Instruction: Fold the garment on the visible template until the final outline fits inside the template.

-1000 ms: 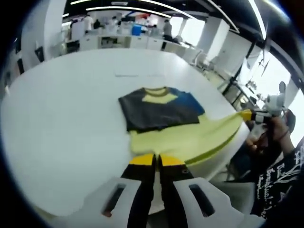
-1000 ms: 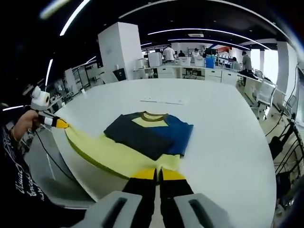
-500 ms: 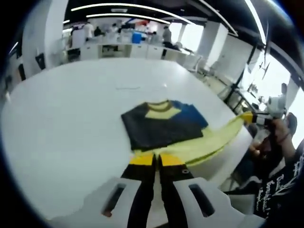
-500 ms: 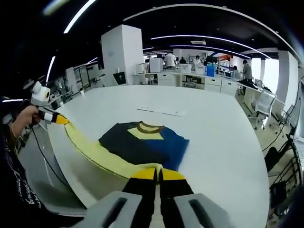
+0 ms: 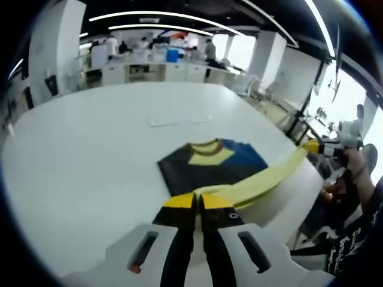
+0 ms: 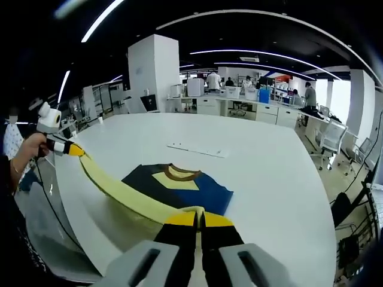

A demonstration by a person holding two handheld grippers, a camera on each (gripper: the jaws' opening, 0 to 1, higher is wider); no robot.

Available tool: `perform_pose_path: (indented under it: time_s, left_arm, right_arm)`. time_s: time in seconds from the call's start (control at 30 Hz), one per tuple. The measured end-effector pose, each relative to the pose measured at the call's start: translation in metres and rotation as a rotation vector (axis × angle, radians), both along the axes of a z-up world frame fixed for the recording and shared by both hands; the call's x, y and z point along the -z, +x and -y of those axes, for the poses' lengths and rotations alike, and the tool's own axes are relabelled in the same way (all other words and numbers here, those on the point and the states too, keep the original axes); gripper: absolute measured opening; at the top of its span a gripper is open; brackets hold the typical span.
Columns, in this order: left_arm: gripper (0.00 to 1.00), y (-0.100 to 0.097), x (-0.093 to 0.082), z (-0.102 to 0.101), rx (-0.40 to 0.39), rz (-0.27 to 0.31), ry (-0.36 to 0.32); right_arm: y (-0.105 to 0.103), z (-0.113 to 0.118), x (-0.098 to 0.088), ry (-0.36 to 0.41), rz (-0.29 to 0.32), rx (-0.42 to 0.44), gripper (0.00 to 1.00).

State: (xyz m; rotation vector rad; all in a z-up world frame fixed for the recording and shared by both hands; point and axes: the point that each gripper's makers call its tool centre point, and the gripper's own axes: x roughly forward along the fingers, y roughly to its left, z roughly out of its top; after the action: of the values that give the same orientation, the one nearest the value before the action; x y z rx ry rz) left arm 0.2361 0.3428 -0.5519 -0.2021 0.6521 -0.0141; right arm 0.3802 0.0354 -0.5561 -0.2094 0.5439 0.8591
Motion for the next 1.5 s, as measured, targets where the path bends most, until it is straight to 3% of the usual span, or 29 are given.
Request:
perform_pose_path:
  time_s: [0.47, 0.83, 1.2, 1.5]
  left_arm:
    - [0.00, 0.038, -0.005, -0.020, -0.001, 0.036, 0.032]
    - [0.00, 0.069, -0.006, -0.033, -0.037, 0.077, -0.002]
    - [0.00, 0.101, 0.011, -0.047, -0.052, 0.069, 0.017]
    - [0.00, 0.131, 0.025, -0.061, -0.093, 0.095, 0.030]
  right_arm:
    - [0.035, -0.019, -0.005, -0.013, 0.034, -0.010, 0.00]
    - [0.067, -0.030, 0.002, -0.004, 0.037, 0.014, 0.00]
    - [0.100, -0.045, 0.015, 0.001, 0.040, 0.029, 0.00]
    - [0.131, -0.060, 0.031, 0.004, 0.048, 0.063, 0.00]
